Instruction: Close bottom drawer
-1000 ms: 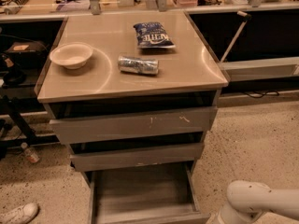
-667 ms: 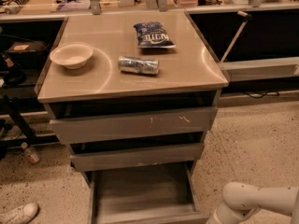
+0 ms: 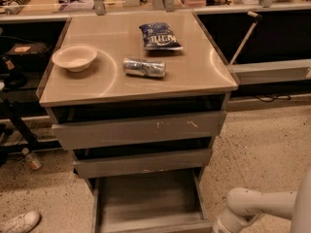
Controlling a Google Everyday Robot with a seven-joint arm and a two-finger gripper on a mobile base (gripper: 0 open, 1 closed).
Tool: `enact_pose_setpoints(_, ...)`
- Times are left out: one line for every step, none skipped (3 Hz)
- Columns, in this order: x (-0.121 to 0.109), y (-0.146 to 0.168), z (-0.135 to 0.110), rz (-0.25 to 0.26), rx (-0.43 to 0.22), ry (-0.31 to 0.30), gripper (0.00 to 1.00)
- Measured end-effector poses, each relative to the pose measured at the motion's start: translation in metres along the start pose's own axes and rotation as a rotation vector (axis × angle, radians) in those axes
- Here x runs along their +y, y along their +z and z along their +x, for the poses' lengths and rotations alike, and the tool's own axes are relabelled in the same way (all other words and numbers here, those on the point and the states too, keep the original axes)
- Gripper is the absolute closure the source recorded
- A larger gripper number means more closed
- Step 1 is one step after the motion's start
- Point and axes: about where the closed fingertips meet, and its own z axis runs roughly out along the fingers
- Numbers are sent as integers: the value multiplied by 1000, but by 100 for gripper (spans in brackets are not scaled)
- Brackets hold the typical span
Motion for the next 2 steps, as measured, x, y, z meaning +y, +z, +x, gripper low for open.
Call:
enact_pose_setpoints(-18, 18, -21, -7, -31, -17, 100)
enact_pose_setpoints(-29, 33, -35, -20, -55, -32, 100)
